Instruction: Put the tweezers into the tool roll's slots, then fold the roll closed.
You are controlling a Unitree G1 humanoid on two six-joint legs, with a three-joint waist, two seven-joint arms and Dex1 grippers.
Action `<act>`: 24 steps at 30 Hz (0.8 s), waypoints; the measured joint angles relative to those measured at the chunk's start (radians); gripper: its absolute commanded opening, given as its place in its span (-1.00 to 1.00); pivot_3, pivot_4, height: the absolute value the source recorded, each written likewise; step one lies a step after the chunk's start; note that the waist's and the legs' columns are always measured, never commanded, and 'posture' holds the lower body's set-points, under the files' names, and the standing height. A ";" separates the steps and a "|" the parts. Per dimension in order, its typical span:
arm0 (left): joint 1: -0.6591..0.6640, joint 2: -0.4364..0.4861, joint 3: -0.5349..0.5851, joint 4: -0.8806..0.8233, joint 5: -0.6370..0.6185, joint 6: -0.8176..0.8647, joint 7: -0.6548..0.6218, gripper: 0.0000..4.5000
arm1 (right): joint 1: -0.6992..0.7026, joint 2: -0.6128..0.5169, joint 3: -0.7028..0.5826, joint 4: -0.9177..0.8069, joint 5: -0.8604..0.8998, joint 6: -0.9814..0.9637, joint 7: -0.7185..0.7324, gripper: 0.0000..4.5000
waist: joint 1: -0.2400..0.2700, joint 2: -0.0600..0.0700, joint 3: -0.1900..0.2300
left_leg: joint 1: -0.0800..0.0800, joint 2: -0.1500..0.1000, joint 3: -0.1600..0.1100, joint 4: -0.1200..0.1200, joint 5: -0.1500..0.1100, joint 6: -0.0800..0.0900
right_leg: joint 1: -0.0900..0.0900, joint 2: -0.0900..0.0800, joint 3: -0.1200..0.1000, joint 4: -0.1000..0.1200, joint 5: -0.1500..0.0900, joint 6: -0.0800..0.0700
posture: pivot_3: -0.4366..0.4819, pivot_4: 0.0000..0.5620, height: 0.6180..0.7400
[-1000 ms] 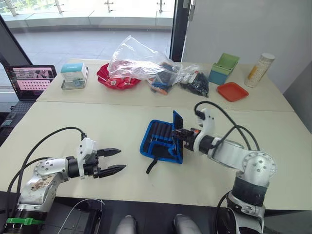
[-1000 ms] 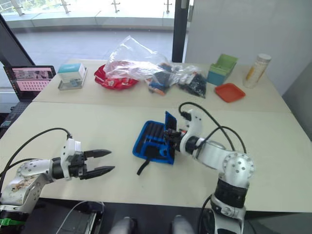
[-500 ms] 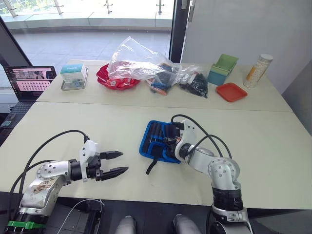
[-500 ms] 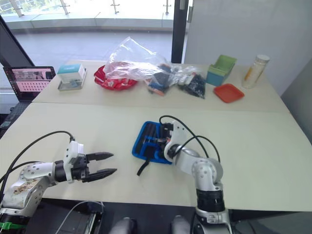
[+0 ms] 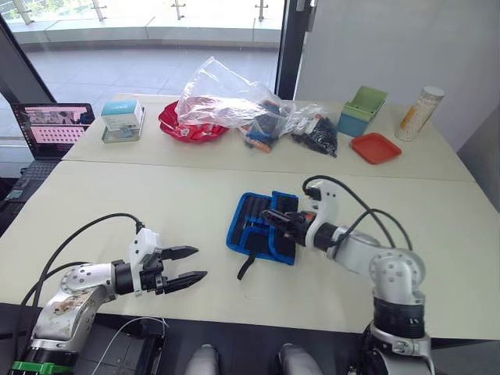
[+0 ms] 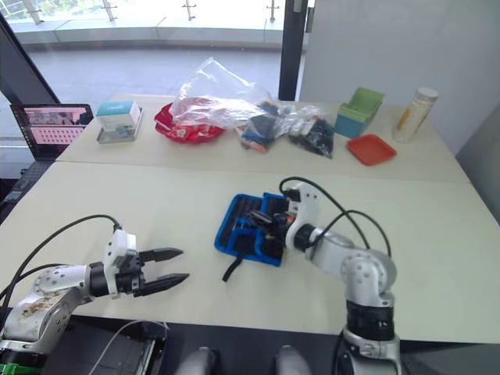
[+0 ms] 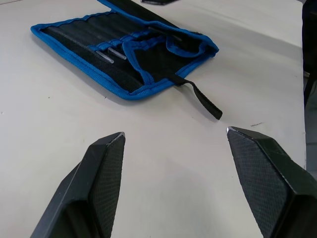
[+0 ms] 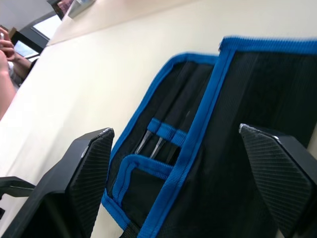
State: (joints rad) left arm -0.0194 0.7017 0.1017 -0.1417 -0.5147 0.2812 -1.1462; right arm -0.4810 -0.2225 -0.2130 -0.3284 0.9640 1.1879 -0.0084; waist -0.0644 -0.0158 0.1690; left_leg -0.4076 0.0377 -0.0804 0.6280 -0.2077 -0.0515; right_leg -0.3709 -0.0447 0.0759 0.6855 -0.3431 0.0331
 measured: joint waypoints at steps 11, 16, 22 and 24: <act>-0.084 -0.060 -0.004 0.004 -0.042 0.158 0.091 0.54 | 0.204 -0.224 0.087 -0.023 -0.170 -0.285 0.349 0.58 | 0.011 0.000 0.000 | -0.002 -0.002 0.000 0.001 0.000 0.000 | 0.000 -0.001 0.000 -0.002 0.000 0.000 | -0.05 -0.47 0.72; -0.156 -0.101 -0.004 0.006 -0.113 0.339 0.189 0.54 | 0.283 -0.253 0.251 0.003 -0.404 -0.564 0.500 -0.19 | 0.004 -0.001 0.000 | -0.001 -0.001 0.000 0.003 0.000 0.000 | 0.001 0.000 0.000 -0.001 0.000 0.000 | -0.05 -0.47 0.72; -0.215 -0.145 -0.014 0.039 -0.116 0.491 0.302 0.54 | 0.269 -0.259 0.325 0.095 -0.579 -0.708 0.532 -0.98 | 0.008 -0.001 0.000 | -0.001 -0.002 -0.001 0.004 0.000 0.000 | 0.001 -0.001 0.000 0.000 0.000 0.000 | -0.05 -0.47 0.72; -0.242 -0.179 -0.026 0.071 -0.107 0.497 0.335 0.54 | 0.261 -0.252 0.339 0.135 -0.620 -0.717 0.526 -0.98 | 0.015 -0.001 0.000 | -0.001 -0.002 -0.001 0.004 0.000 0.000 | 0.002 -0.001 0.000 0.000 0.000 0.000 | -0.05 -0.47 0.72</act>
State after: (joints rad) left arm -0.2609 0.5226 0.0755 -0.0709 -0.6222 0.7780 -0.8114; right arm -0.2198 -0.4749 0.1260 -0.1934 0.3438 0.4708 0.5180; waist -0.0489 -0.0170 0.1694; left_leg -0.4090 0.0359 -0.0811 0.6322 -0.2075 -0.0518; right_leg -0.3692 -0.0455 0.0756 0.6855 -0.3430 0.0332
